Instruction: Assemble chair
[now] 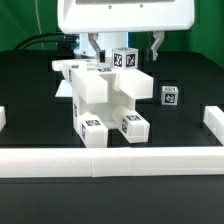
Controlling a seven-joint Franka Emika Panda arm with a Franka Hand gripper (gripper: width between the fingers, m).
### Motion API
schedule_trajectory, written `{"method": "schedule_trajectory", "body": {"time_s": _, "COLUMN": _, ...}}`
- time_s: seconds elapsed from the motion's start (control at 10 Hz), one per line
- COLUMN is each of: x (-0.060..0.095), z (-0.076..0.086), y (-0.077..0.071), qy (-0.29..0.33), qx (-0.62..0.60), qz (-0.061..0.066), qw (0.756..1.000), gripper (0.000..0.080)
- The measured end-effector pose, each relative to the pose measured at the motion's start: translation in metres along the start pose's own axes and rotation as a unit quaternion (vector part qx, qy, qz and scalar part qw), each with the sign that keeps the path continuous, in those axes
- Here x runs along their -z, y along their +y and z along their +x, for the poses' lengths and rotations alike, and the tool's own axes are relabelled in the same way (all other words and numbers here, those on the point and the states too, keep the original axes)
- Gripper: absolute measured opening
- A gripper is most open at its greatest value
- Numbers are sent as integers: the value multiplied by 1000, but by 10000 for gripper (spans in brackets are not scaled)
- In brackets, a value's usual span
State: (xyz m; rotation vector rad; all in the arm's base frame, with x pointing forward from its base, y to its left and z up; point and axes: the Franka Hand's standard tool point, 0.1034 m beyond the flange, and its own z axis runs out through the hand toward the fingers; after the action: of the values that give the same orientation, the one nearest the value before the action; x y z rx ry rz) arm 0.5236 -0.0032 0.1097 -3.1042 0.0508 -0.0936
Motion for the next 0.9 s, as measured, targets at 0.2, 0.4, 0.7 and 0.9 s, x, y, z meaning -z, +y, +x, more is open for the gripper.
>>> {"method": "schedule_trajectory", "body": {"time_s": 0.2, "x": 0, "z": 0, "y": 0, "qy": 0, "qx": 69, "qz": -4, "qw": 998, "gripper": 649}}
{"method": "schedule_trajectory", "body": {"time_s": 0.4, "x": 0, "z": 0, "y": 1, "qy": 1, "qx": 123, "qz": -5, "qw": 992, "gripper": 649}}
{"method": "schedule_trajectory", "body": {"time_s": 0.7, "x": 0, "z": 0, "y": 2, "qy": 1, "qx": 158, "qz": -6, "qw": 987, "gripper": 637}}
{"method": "schedule_trajectory", "body": {"time_s": 0.9, "x": 0, "z": 0, "y": 2, "qy": 1, "qx": 158, "qz": -6, "qw": 987, "gripper": 279}}
